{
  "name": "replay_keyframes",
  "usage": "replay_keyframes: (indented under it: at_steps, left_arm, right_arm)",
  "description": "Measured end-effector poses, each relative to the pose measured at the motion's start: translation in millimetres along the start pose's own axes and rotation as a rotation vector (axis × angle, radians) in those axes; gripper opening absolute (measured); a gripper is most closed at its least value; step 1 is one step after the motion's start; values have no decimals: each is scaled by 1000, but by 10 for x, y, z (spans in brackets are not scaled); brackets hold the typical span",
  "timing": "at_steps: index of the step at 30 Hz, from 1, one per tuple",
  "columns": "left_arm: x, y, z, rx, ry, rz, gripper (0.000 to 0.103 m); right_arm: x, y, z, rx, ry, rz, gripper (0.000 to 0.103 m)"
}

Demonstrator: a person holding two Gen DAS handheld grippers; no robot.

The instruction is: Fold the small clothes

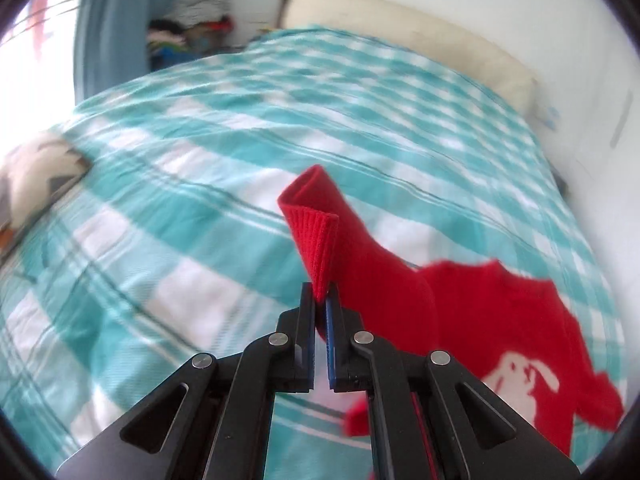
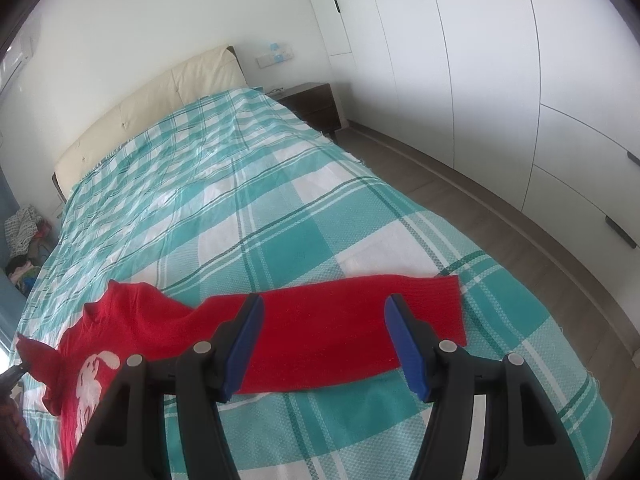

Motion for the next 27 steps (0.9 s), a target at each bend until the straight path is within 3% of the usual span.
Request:
replay_keyframes:
  at_steps: [4, 8, 10, 11, 14, 19, 22, 26, 27]
  left_arm:
    - [-183, -1060, 105, 150, -44, -209, 3]
    - [-588, -1585, 362, 235, -129, -329, 3]
    - [-644, -1761, 343, 198, -144, -423, 2]
    - [-637, -1842, 259, 218, -119, -440, 2]
    - [-619, -1856, 225, 313, -102, -371, 3]
    - [-776, -1968, 433, 341, -191, -401, 2]
    - [-833, -2038, 541, 328, -229, -431, 2]
    - [-842, -1993, 535, 288, -239, -376, 6]
    - [-839, -1985, 511, 269, -244, -359, 16]
  right_arm:
    - [-40, -77, 50, 4, -15, -16, 62]
    - [-113, -173, 153, 3, -41, -39, 62]
    - [-151, -210, 199, -3, -51, -51, 62]
    - [-172, -226, 224, -5, -59, -55, 62]
    - [-212, -259, 277, 4, -79, -61, 62]
    - [-209, -290, 279, 10, -80, -69, 62]
    - [-204, -290, 259, 18, -78, -68, 62]
    - [-190, -260, 248, 25, -80, -52, 62]
    - [-189, -249, 248, 23, -81, -46, 62]
Point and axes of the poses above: each gripper's, at about its wrist camera, not at the fingertips, and z roughly the way its jaws point, y to its right, x to its top, the point moved 8 cm from there along z, roughly the way its jaws point, and after that the axes turned 15 degrees about -y, right-handed, at the moved point
